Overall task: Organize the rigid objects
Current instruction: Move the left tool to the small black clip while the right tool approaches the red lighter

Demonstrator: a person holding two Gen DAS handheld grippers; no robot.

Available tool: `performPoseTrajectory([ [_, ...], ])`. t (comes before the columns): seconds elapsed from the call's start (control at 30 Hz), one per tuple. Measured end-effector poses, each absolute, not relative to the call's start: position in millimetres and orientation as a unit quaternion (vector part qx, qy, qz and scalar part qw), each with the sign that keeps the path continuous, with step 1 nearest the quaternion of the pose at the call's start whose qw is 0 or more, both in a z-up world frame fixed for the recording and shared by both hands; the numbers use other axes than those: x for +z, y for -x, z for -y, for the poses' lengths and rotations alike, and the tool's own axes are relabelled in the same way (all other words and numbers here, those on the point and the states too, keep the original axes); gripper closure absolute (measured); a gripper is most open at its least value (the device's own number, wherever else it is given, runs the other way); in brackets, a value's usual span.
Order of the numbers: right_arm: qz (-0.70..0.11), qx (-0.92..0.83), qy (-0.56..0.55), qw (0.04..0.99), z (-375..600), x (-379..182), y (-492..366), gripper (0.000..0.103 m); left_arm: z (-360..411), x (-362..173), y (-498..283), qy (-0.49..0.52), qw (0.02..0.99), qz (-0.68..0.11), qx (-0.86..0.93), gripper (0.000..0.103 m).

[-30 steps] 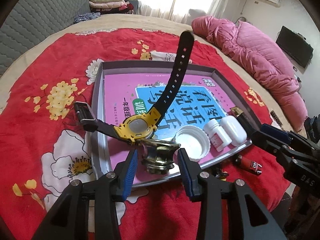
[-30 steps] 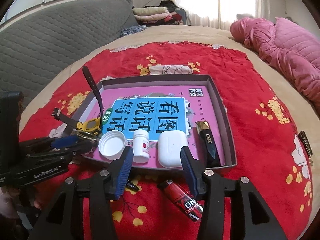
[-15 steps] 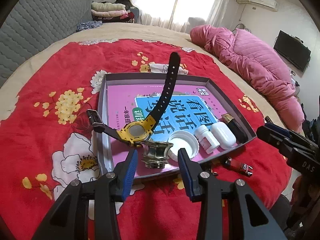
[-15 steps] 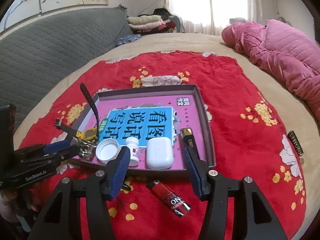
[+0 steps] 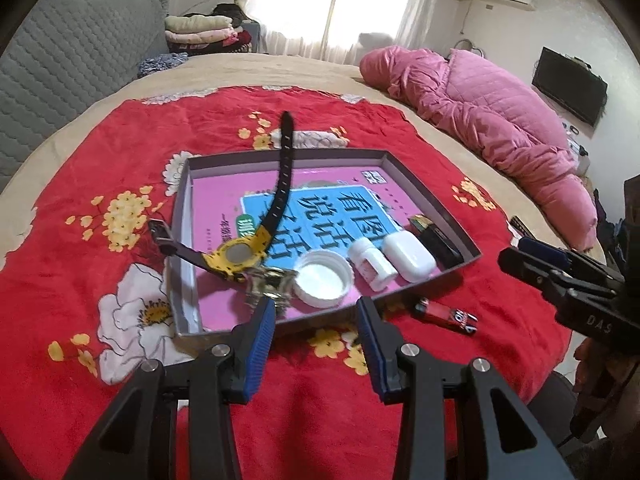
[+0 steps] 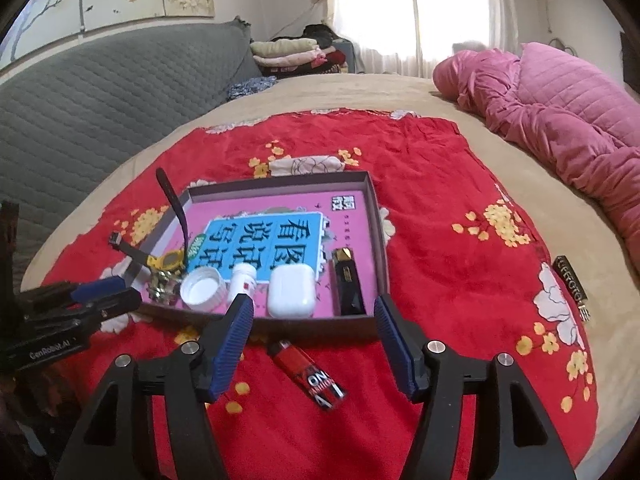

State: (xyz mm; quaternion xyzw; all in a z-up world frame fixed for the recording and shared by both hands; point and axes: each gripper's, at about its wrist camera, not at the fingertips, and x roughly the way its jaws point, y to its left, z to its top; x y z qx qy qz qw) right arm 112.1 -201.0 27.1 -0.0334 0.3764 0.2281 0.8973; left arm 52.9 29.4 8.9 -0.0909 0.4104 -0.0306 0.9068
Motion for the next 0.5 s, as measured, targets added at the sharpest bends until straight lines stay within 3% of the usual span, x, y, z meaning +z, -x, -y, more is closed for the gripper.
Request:
performPoseTrajectory([
  [0.5,-0.4,0.253,0.07,0.878,197,2,-103,0.038,-3,-10,-56,0.101,0.881,-0.459,-0.052,0.062],
])
